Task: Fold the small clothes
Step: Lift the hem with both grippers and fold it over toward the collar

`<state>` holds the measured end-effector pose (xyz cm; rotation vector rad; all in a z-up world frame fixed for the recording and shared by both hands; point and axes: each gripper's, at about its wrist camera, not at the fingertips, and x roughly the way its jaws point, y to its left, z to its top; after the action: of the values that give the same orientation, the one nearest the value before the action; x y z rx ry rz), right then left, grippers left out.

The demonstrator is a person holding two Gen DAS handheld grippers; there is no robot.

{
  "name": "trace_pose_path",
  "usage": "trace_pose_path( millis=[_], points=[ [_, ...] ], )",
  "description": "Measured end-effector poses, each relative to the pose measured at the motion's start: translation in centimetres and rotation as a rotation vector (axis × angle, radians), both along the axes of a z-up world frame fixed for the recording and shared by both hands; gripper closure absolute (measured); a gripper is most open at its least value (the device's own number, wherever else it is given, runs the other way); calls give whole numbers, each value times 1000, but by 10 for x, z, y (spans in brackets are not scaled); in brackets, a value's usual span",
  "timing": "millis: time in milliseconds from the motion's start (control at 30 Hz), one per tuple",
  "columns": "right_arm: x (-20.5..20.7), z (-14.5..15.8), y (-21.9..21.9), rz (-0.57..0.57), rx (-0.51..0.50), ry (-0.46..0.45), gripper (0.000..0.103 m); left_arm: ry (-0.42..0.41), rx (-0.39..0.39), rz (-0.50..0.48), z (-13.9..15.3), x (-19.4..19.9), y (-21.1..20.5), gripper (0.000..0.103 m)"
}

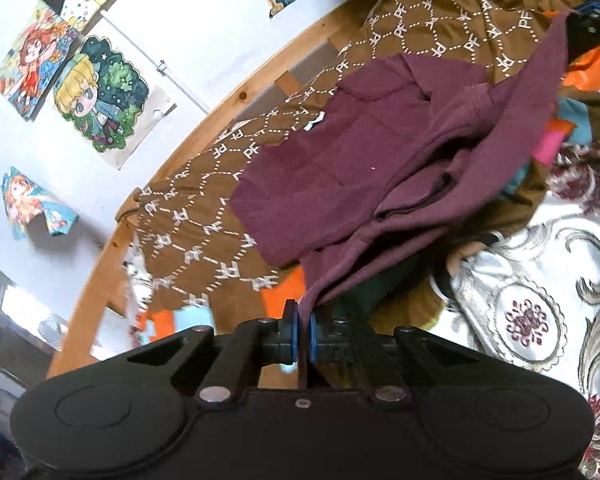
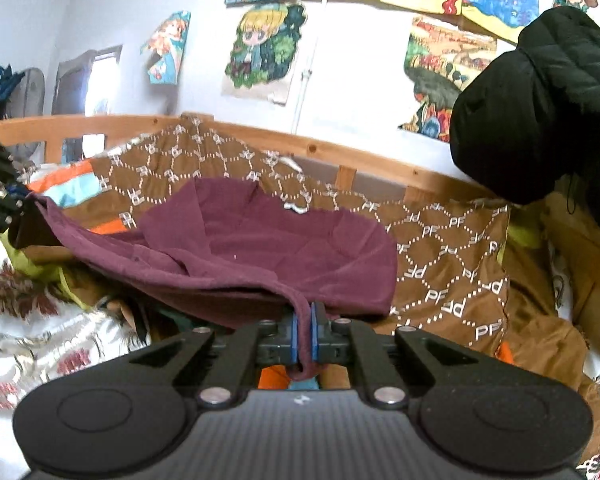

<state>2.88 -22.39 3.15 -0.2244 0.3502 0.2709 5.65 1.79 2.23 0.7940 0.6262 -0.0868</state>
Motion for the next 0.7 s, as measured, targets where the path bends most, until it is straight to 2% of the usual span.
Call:
trace_pose_path(
  millis=[133,333,433,600,700],
  points=[
    [7,31,2,7,-40,14,96,56,114,-29,43,19,-15,98],
    [30,61,18,19,-157,58,96,145,183,-31,79,51,-21,98],
    [46,77,23,35,-147,112,96,146,152,14,88,63,-22,98],
    [80,98,25,97,-196,137,96,83,-19,101,98,92,-11,98],
    [111,100,24,122,-240,130,96,31,-83,125,96,120,-2,98]
  ],
)
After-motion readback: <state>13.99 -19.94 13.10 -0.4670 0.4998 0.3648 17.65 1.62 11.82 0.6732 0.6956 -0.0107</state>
